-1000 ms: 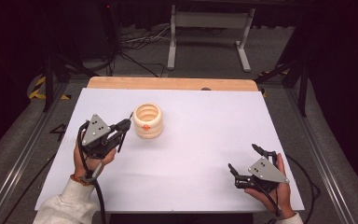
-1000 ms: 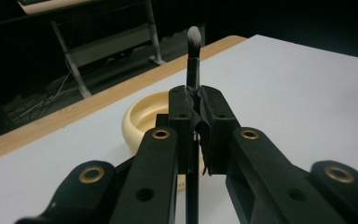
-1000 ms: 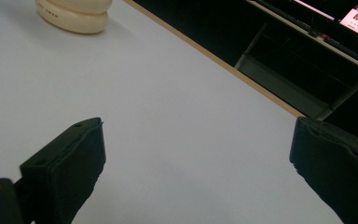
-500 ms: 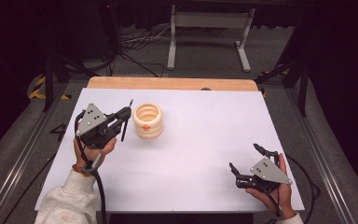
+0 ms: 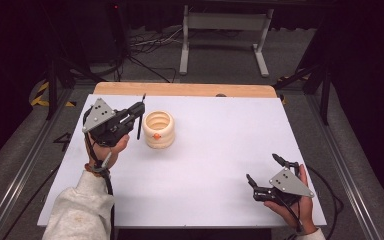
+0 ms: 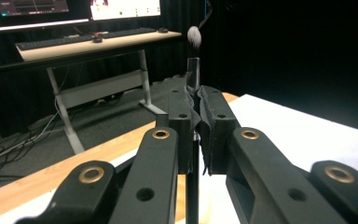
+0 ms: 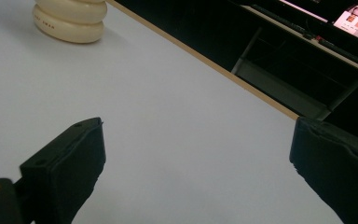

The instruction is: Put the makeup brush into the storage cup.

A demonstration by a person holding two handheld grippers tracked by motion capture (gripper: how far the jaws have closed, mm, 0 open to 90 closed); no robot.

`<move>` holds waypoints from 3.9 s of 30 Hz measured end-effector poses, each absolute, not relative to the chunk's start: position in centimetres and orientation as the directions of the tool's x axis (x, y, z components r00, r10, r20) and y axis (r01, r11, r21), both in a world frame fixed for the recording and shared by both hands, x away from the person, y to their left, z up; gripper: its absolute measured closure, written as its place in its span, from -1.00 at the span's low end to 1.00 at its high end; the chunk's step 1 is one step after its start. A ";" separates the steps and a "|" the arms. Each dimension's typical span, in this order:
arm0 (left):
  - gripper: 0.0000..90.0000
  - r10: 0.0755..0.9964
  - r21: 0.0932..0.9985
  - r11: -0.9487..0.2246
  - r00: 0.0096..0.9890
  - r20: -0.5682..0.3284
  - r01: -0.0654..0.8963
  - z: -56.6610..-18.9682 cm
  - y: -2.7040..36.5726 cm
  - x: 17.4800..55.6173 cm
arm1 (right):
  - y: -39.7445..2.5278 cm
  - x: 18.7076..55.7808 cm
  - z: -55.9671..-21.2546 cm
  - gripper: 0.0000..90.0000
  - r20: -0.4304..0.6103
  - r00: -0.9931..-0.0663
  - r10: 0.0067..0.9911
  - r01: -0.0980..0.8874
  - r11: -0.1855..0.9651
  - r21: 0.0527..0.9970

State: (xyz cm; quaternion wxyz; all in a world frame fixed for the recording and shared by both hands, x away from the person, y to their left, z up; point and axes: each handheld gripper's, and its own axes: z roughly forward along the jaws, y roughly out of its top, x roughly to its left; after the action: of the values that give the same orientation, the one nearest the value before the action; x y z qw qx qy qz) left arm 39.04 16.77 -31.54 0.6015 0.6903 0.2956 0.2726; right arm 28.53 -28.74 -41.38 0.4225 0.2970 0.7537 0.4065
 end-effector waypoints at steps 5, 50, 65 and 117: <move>0.87 0.735 0.993 -0.087 0.678 0.009 0.081 -31.4 16.4 40.1 | -28.8 28.5 -41.4 -0.91 -0.398 -0.466 0.790 0.103 0.495 0.863; 0.87 0.700 0.997 -0.062 0.714 0.019 0.035 -30.1 14.1 46.6 | -29.4 28.0 -40.9 -0.92 -0.363 -0.462 0.809 0.033 0.424 0.905; 0.87 0.701 0.996 -0.076 0.713 0.021 0.045 -31.9 13.7 47.2 | -29.6 27.5 -40.4 -0.93 -0.349 -0.459 0.817 -0.005 0.390 0.921; 0.87 0.732 0.982 -0.108 0.680 -0.026 0.153 -39.1 13.9 46.9 | -29.5 27.6 -40.5 -0.92 -0.353 -0.459 0.815 0.007 0.401 0.916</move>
State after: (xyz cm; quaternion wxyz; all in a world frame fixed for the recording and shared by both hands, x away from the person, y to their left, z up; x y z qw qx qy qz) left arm 46.86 13.91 -39.07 0.5889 0.7025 0.3151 0.2459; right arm 27.64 -29.48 -40.52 0.4339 0.2872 0.7156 0.4660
